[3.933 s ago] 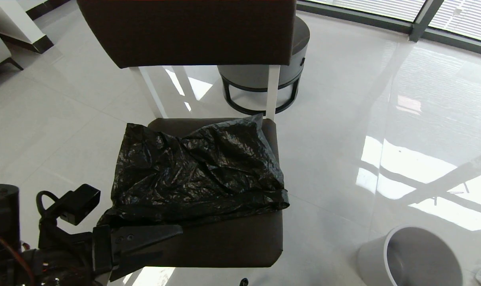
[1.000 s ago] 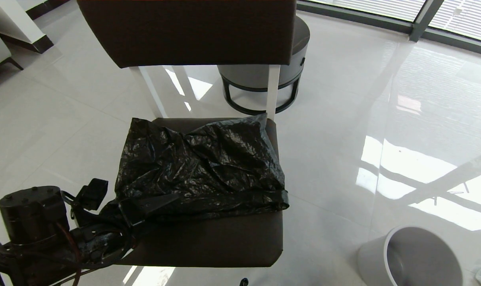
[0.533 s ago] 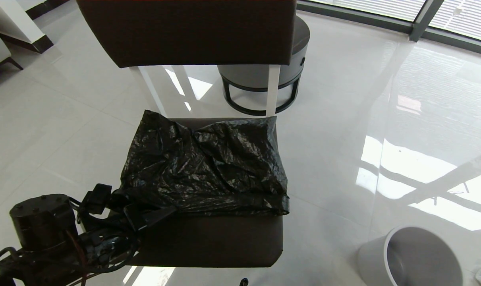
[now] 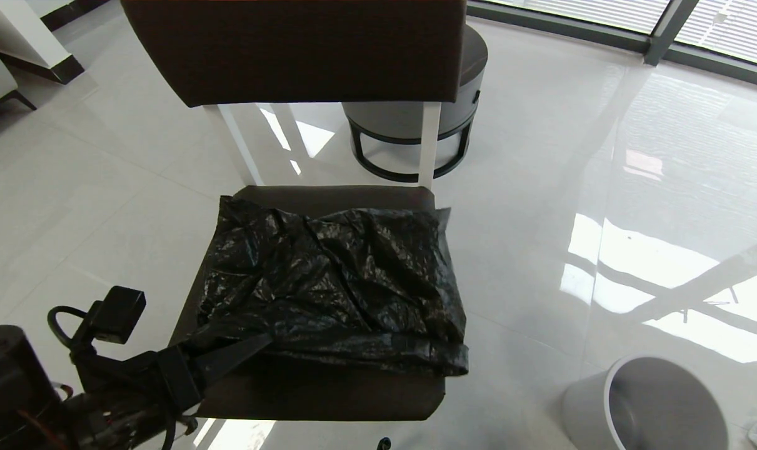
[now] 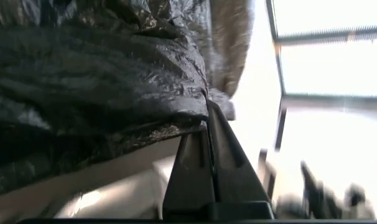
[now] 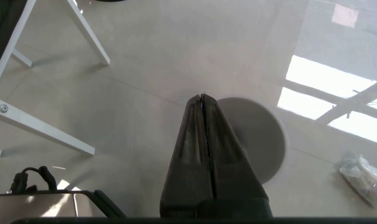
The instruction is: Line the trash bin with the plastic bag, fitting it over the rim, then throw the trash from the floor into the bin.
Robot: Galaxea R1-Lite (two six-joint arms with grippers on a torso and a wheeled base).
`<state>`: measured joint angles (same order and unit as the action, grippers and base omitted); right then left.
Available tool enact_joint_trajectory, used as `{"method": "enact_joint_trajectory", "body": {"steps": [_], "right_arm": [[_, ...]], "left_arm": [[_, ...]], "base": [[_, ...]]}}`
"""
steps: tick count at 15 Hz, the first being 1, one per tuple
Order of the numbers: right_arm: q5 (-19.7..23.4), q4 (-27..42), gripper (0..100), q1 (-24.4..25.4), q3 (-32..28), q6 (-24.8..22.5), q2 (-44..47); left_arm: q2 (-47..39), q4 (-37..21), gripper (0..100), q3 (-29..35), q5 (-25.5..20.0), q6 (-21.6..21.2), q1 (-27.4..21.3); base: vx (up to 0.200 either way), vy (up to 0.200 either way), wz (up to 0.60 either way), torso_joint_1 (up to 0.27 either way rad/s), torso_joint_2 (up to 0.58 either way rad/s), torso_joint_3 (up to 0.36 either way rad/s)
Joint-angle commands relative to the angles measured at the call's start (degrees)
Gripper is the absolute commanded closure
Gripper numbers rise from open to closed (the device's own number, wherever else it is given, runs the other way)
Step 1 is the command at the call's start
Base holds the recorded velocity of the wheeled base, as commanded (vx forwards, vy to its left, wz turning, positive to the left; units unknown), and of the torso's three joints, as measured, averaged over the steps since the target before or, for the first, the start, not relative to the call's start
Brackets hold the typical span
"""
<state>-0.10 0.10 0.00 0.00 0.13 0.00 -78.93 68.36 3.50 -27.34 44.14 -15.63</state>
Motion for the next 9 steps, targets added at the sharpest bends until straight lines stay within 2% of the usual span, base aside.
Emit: {"method": "enact_joint_trajectory", "body": {"steps": [1,5,6,9], "right_arm": [[0.01,-0.01,100,0.0,0.0,0.04,0.0],[0.01,-0.01,100,0.0,0.0,0.04,0.0],[0.01,-0.01,100,0.0,0.0,0.04,0.0],[0.01,-0.01,100,0.0,0.0,0.04,0.0]], "left_arm": [[16.18,-11.5,100,0.54,0.1,-6.09,-7.57],[33.41,-35.58,100,8.37,0.27,-13.64,-10.21],[35.43,-38.31,100,9.42,0.1,-14.7,-10.74],[44.13,-48.85,100,14.17,-0.34,-18.57,-16.54]], "base": [[0.0,0.0,0.0,0.0,0.0,0.0],[0.0,0.0,0.0,0.0,0.0,0.0],[0.0,0.0,0.0,0.0,0.0,0.0],[0.0,0.0,0.0,0.0,0.0,0.0]]}}
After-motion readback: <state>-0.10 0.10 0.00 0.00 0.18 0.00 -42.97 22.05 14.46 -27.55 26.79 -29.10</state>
